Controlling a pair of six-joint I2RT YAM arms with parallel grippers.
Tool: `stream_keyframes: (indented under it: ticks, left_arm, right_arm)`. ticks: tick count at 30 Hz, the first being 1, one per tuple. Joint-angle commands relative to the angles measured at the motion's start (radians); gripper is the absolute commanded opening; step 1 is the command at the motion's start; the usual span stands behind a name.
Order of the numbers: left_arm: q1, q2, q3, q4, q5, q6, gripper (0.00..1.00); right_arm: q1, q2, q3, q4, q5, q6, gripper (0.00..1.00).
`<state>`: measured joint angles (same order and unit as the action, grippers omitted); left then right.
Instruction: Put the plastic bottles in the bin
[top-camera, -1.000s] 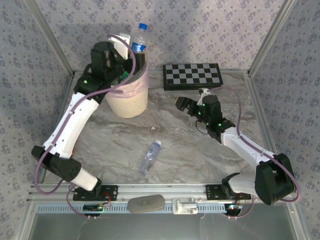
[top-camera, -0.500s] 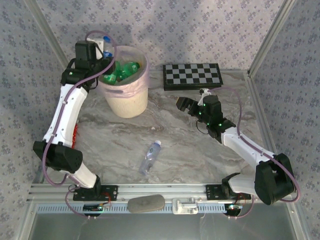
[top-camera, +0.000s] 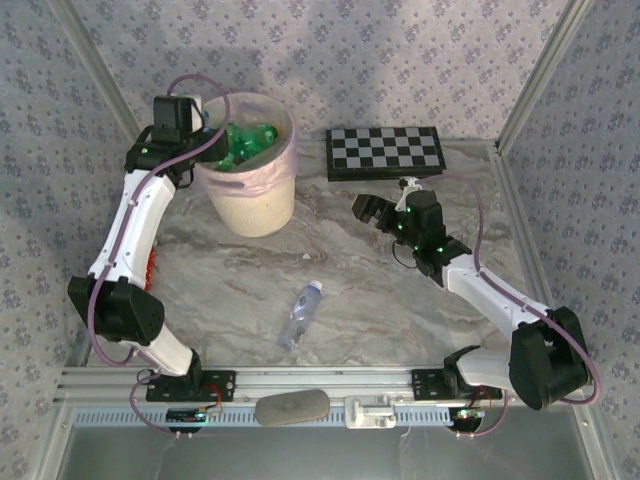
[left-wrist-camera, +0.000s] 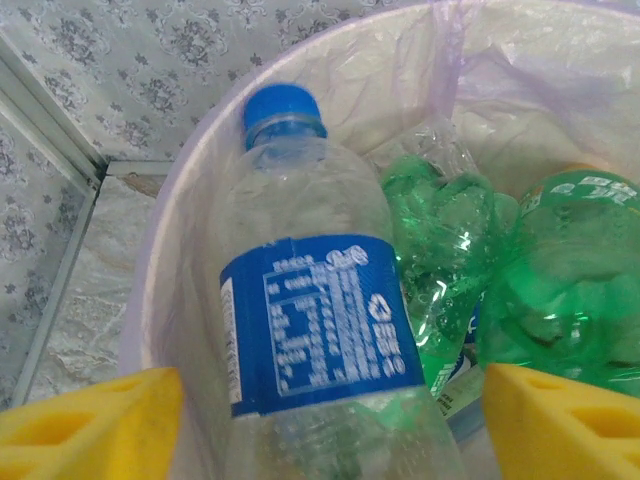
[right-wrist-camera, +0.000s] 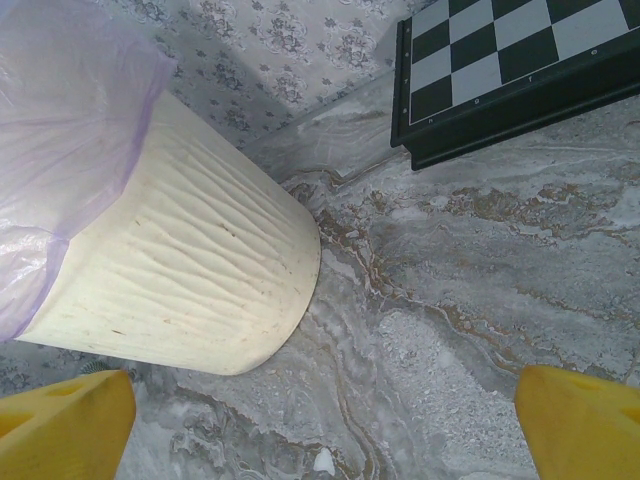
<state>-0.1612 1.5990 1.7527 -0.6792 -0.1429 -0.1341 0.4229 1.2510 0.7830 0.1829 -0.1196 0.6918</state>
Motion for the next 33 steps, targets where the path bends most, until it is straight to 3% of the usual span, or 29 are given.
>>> stream_keyframes:
  ticks: [1,5,10,16,23,33]
  left_arm:
    - [0.006,-0.042,0.016,-0.006,0.032,-0.029,0.88]
    - [-0.025,-0.106,0.010,0.031,0.066,-0.043,0.93]
    - [-0.158,-0.223,-0.097,0.101,0.068,-0.035,0.95]
    - [-0.316,-0.367,-0.339,0.262,0.087,-0.062,0.97]
    - [-0.468,-0.471,-0.668,0.438,0.081,-0.231,0.96]
    - [-0.708,-0.442,-0.806,0.226,0.006,-0.315,0.97]
  right_arm:
    - [-0.005,-0.005,-0.001,-0.007,-0.006,0.008,0.99]
    - [-0.005,-0.004,-0.001,-0.008,-0.005,0.008,0.99]
    - [-0.001,0.008,0.002,0.002,-0.005,0.015,0.99]
    - [0.005,0.016,0.007,-0.006,-0.005,0.012,0.99]
    - [0.017,0.016,0.001,-0.015,0.023,0.009,0.99]
    - [0.015,0.016,-0.018,-0.060,0.061,0.008,0.99]
